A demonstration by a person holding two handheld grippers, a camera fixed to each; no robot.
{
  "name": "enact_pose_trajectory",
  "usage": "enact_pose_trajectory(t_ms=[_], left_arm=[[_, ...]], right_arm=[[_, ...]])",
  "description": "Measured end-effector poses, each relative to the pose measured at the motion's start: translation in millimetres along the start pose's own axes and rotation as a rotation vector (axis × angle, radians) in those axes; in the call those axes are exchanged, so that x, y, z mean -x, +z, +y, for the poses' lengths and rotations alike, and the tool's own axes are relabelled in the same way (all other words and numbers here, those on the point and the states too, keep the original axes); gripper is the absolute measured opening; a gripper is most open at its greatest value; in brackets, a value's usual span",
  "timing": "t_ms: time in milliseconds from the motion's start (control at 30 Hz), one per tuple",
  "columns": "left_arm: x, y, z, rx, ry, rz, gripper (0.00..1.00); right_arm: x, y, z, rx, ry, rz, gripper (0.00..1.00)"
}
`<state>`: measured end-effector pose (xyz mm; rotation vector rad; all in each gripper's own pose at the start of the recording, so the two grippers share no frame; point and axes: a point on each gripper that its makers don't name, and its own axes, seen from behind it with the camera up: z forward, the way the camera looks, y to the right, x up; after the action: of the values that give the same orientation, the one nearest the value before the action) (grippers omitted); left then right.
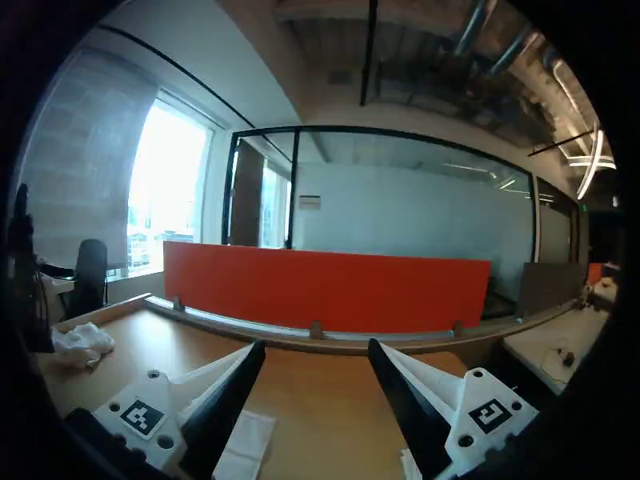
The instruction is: Fold towel
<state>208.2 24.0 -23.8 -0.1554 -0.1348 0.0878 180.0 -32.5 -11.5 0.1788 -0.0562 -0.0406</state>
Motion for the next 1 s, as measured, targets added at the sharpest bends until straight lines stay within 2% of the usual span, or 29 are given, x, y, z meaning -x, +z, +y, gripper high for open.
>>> enact_pose_trajectory(t_ms=[367, 667, 1000], left_arm=[[15.6, 1.5, 8.4, 0.089, 0.055, -0.063, 0.98], [33.5, 2.7, 28.5, 0.207, 0.047, -0.130, 0.98], [48.4, 3.5, 42.5, 0.284, 0.072, -0.169, 0.98]], right_arm=[[12.8, 4.8, -28.8, -0.139, -0.032, -0.079, 1.00], [32.3, -0.3, -63.0, -0.312, -0.041, -0.185, 1.00], [49.2, -2.1, -75.0, -0.375, -0.067, -0.241, 1.00]])
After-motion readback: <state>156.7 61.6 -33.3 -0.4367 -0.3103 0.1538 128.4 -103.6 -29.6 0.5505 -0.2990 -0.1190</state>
